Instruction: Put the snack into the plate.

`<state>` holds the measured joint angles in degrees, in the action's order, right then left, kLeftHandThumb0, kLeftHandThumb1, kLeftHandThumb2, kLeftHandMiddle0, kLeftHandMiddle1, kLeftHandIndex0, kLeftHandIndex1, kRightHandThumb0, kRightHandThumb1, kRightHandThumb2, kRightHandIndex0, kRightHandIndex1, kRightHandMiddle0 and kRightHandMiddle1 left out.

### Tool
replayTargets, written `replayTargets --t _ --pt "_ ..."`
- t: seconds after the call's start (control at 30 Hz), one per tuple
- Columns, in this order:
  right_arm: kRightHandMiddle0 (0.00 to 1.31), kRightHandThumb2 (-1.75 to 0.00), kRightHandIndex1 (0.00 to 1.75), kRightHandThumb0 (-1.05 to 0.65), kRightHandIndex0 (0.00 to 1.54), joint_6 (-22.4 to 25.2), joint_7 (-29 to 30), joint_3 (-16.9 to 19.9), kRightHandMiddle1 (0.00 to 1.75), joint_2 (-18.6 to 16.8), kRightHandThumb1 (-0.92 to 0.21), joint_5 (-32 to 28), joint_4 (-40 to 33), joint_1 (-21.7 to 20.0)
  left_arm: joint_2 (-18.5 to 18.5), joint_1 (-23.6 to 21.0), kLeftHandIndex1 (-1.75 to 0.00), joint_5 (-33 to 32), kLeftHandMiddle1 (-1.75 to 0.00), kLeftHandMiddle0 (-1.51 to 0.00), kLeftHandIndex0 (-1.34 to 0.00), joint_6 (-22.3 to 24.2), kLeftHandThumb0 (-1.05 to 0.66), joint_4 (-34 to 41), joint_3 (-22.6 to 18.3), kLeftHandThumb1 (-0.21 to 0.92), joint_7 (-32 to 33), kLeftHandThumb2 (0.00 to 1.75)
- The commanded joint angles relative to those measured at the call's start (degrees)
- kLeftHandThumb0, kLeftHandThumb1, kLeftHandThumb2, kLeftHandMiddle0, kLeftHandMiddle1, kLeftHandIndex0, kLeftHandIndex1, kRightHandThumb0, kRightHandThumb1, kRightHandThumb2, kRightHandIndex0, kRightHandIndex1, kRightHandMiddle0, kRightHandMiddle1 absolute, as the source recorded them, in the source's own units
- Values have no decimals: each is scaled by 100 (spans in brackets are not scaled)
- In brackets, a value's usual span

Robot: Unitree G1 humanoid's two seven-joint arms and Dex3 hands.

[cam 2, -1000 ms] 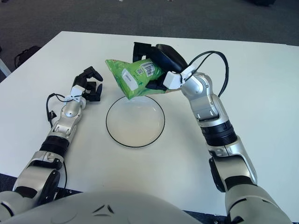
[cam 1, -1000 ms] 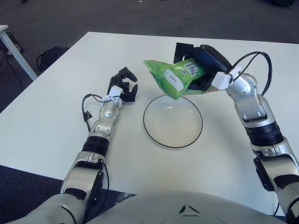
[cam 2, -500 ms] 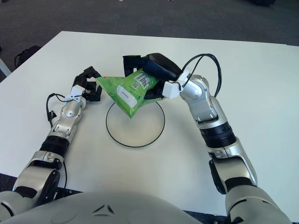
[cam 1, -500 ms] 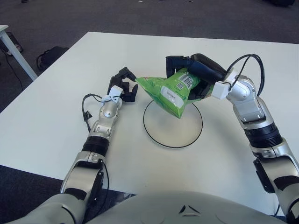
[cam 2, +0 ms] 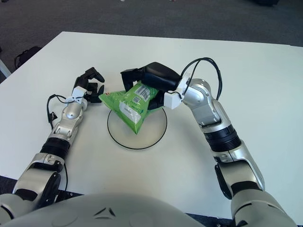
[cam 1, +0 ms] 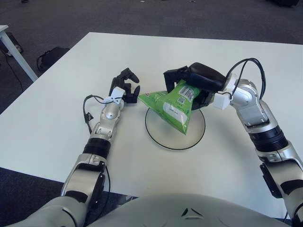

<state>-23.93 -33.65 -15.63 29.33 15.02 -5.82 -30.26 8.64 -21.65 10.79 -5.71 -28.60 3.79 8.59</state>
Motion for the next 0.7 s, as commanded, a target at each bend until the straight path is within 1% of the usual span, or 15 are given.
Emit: replayTargets --t 0.0,0.03,0.07,0.1,0.13,0.17,0.2,0.23,0.27,0.3,0.37,0.4,0.5,0.6,0.67 --pt "34 -88 155 -1 56 -210 -138 -74 159 105 -57 3 108 -28 -115 419 -175 89 -175 -129 -61 125 -48 -207 114 32 -24 131" --pt "28 -91 146 -8 49 -297 -193 -102 156 139 -53 -19 154 -16 -107 425 -175 103 -175 -129 -61 81 -48 -207 124 32 -19 131" --pt "20 -99 131 -19 39 -358 -232 -117 150 160 -43 -36 188 -10 -102 429 -175 113 -175 -129 -61 52 -48 -206 129 32 -17 131" --pt "13 -105 120 -27 31 -481 -332 -155 146 205 -37 -107 250 -23 -97 434 -175 118 -175 -129 -61 11 -48 -210 132 32 -23 132" --pt "8 -107 102 -33 20 -566 -401 -178 130 231 -33 -158 294 -38 -95 437 -175 120 -175 -129 -61 -12 -48 -213 132 32 -28 132" --pt "7 -108 96 -35 16 -676 -504 -213 123 272 -32 -225 350 -68 -95 434 -175 117 -175 -129 -61 -27 -48 -231 126 31 -41 132" --pt "4 -108 71 -38 10 -756 -576 -234 108 297 -30 -270 393 -90 -94 432 -175 115 -175 -129 -61 -36 -48 -244 122 31 -50 132" --pt "3 -108 62 -39 8 -870 -631 -254 103 330 -29 -283 444 -105 -94 412 -175 110 -175 -129 -62 -49 -48 -294 116 31 -56 133" --pt "2 -106 41 -43 5 -956 -671 -263 92 350 -29 -290 485 -115 -93 397 -175 107 -175 -129 -62 -60 -49 -330 113 30 -60 134" --pt "1 -105 27 -46 3 -1091 -712 -279 85 377 -29 -290 553 -138 -86 346 -175 95 -175 -129 -63 -100 -49 -445 101 29 -63 134" --pt "1 -98 14 -53 2 -1341 -768 -297 75 418 -32 -283 690 -186 -77 262 -175 82 -175 -128 -64 -200 -49 -651 83 28 -54 136" --pt "0 -91 9 -60 1 -1452 -786 -299 68 433 -37 -278 754 -207 -76 229 -175 80 -175 -128 -65 -249 -50 -736 76 27 -45 137" --pt "0 -77 3 -71 0 -1809 -762 -303 55 461 -45 -178 994 -310 -84 147 -175 93 -175 -125 -66 -429 -50 -974 57 26 23 139" --pt "0 -70 1 -76 0 -2019 -737 -302 45 473 -50 -108 1172 -391 -92 76 -175 118 -175 -121 -66 -573 -50 -1172 47 26 82 139" --pt "0 -66 0 -77 0 -2070 -771 -303 40 499 -51 -80 1277 -468 -99 6 -175 139 -175 -116 -66 -676 -50 -1377 43 26 138 139"
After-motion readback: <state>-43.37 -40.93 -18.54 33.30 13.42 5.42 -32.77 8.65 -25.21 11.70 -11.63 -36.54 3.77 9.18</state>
